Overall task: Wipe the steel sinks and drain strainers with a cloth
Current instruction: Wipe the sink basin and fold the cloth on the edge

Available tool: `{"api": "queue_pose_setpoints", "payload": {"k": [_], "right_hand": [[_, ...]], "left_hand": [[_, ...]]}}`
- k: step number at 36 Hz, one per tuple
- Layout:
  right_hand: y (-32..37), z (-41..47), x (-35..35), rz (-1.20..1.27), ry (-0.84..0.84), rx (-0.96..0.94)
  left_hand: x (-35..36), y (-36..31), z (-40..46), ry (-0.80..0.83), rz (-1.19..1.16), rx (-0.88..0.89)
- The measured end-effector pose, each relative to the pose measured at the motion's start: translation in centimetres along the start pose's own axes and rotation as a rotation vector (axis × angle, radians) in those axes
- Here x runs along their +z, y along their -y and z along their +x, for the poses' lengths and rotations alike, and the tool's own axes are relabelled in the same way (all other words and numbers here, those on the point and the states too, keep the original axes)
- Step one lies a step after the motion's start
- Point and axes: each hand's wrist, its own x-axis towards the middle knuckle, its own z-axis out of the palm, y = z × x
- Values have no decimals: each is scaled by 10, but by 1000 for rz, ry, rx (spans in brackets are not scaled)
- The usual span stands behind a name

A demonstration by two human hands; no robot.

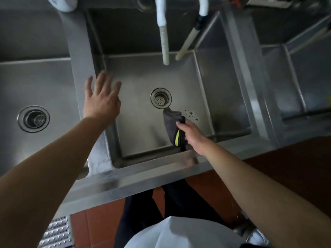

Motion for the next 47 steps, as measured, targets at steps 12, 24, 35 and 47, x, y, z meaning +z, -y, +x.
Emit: {"api": "queue_pose_setpoints", "payload": {"k": [12,24,35,47], "right_hand": [[46,-14,-77,-324,38,-291],[90,46,-173,-666,42,-473],[179,142,-256,-1168,-439,-670],[160,207,-265,-1566,-505,-640]], "left_hand": [[-19,-174,6,316,-951,42],[9,-244,81,313,-960,-230],[88,-248,157,-5,-996,-975],[151,-231,234,436,-303,-392]]}}
